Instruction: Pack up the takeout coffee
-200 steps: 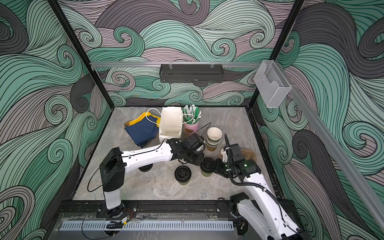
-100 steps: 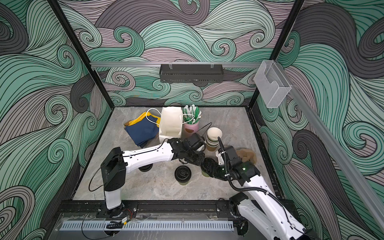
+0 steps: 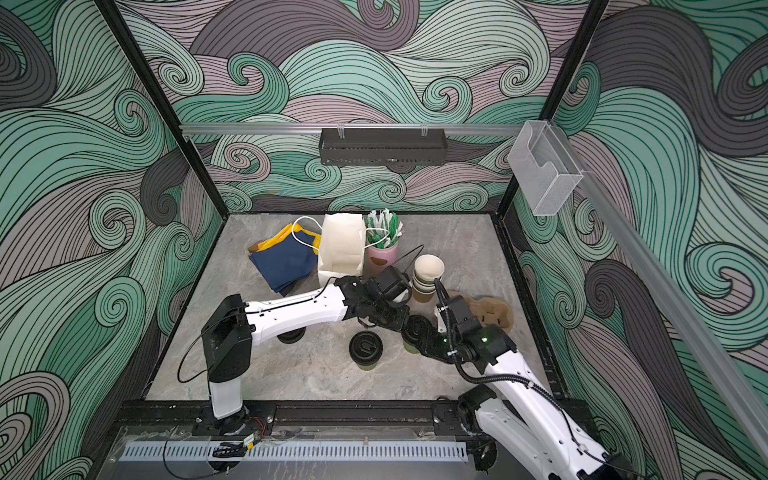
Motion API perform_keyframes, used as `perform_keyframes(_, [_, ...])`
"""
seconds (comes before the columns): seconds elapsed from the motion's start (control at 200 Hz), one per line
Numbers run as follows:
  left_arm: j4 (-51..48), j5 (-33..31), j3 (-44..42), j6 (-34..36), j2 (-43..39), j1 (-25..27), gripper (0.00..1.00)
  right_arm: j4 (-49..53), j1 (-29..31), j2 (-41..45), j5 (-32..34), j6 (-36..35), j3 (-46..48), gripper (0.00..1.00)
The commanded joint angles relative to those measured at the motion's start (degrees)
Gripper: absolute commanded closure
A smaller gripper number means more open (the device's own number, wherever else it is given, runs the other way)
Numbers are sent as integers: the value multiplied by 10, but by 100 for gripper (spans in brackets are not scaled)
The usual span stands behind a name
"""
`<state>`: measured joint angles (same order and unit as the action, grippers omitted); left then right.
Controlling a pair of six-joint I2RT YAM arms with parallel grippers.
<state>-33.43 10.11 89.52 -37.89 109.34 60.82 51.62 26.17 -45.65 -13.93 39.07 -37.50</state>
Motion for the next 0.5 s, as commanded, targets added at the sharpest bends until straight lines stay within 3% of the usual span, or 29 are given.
perform_keyframes(0.0, [-21, 5, 18, 12, 18, -1, 69, -1, 0, -8, 42, 18, 16, 56])
perform_keyframes(0.495, [-23, 6, 18, 13, 24, -1, 70, 14, 1, -19, 52, 25, 10, 56])
